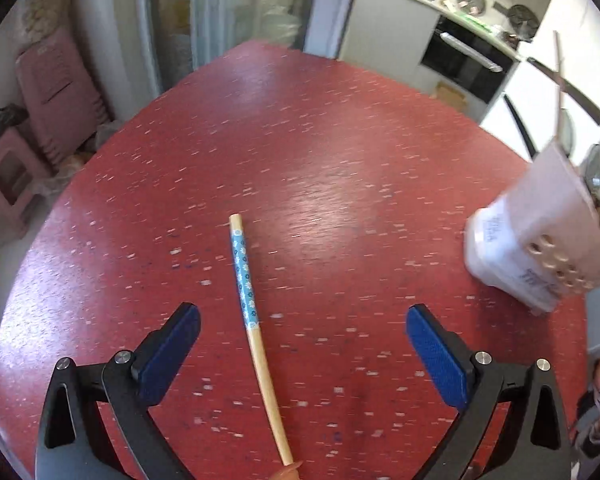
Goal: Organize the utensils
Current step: 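Lower the brown spoon into the holder and open the right tool, then lower the blue-patterned chopstick into the holder with the left tool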
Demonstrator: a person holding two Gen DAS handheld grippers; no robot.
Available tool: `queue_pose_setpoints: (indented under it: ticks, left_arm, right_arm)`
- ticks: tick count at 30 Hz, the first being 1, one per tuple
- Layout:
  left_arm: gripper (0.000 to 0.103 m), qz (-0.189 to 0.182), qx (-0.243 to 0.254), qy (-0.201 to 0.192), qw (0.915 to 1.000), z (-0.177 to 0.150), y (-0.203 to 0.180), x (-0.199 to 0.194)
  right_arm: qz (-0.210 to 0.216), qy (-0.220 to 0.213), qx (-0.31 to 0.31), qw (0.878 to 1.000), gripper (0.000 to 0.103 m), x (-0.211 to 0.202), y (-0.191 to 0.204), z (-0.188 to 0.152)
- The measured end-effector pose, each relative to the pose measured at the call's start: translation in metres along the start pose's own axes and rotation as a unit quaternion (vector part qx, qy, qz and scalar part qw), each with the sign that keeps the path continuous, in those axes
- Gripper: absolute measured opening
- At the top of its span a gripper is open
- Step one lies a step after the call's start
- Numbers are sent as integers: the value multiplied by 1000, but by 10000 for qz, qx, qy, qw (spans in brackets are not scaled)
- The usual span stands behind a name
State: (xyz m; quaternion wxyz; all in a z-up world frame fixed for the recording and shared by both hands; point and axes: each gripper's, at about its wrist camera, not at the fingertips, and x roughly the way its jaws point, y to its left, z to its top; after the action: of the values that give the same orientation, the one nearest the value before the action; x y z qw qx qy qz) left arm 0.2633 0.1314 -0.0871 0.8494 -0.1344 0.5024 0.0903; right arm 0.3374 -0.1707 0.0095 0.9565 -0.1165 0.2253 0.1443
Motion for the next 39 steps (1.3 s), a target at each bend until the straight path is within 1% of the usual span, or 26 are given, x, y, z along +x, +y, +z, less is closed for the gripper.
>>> queue_pose_setpoints:
  ticks: [2, 4, 6, 8, 9, 11, 13, 15, 17, 18, 19, 20, 21, 22, 24, 25, 27, 32, 34, 36, 39]
  left_arm:
    - [103, 159, -90, 93, 9998, 0, 9, 8]
    - [103, 363, -209, 303, 9987, -3, 22, 19]
    - [103, 371, -349, 450, 9977, -3, 29, 28]
    - [103, 508, -285, 412, 9975, -7, 35, 27]
    - [103, 487, -262, 483, 9973, -8, 37, 27]
    - [99, 501, -172, 571, 9970, -6, 35, 28]
    - [95, 658, -15, 675, 9956, -6, 32, 28]
    - [93, 641, 5, 746, 9952, -4, 33, 28]
    - [84, 646, -1, 787, 9948, -3, 32, 27]
    - [81, 633, 27, 795, 9948, -2, 32, 27]
    - [71, 597, 71, 791, 9951, 0, 31, 26]
    - [58, 562, 130, 785, 9952, 2, 28, 24]
    - [51, 532, 177, 798, 9952, 4, 28, 22]
    - [36, 520, 227, 819, 9950, 3, 26, 20]
    - [36, 468, 275, 824, 9951, 3, 23, 18]
    - [36, 402, 285, 811, 9955, 2, 21, 16]
    - [36, 82, 220, 727, 9971, -1, 19, 9]
    - [36, -541, 75, 277, 9981, -2, 5, -22]
    - [36, -830, 96, -15, 9965, 1, -6, -45]
    - [36, -1026, 152, -296, 9942, 7, -17, -66]
    - [36, -1398, 145, -717, 9875, 25, -37, -99]
  right_arm:
    - [18, 98, -98, 9999, 19, -1, 2, -2]
    - [24, 126, -107, 9999, 20, -4, 2, -3]
    - [23, 127, -42, 9999, 20, -8, 0, -2]
    - [66, 123, 87, 9999, 20, -12, -4, -1]
    - [109, 122, 196, 9997, 20, -16, -7, 0]
    - [170, 108, 328, 9993, 21, -21, -11, 1]
    - [243, 103, 452, 9986, 21, -28, -13, 1]
    - [324, 89, 535, 9980, 21, -35, -15, 0]
    - [388, 40, 598, 9974, 21, -45, -16, -1]
    - [415, 16, 619, 9972, 20, -49, -17, -2]
    - [440, -6, 646, 9969, 20, -54, -17, -2]
    - [485, -20, 689, 9964, 20, -59, -17, -3]
    - [535, -25, 731, 9959, 21, -62, -17, -3]
    - [596, -20, 787, 9951, 20, -66, -17, -4]
    - [726, 23, 862, 9936, 21, -73, -15, -6]
    - [777, 45, 878, 9931, 21, -76, -14, -8]
    - [877, 89, 885, 9922, 20, -82, -12, -11]
    - [1008, 211, 985, 9898, 20, -93, -11, -23]
    - [1030, 272, 1064, 9886, 20, -96, -14, -28]
    - [1074, 368, 1182, 9865, 21, -98, -18, -32]
    - [1089, 506, 1323, 9839, 20, -98, -23, -41]
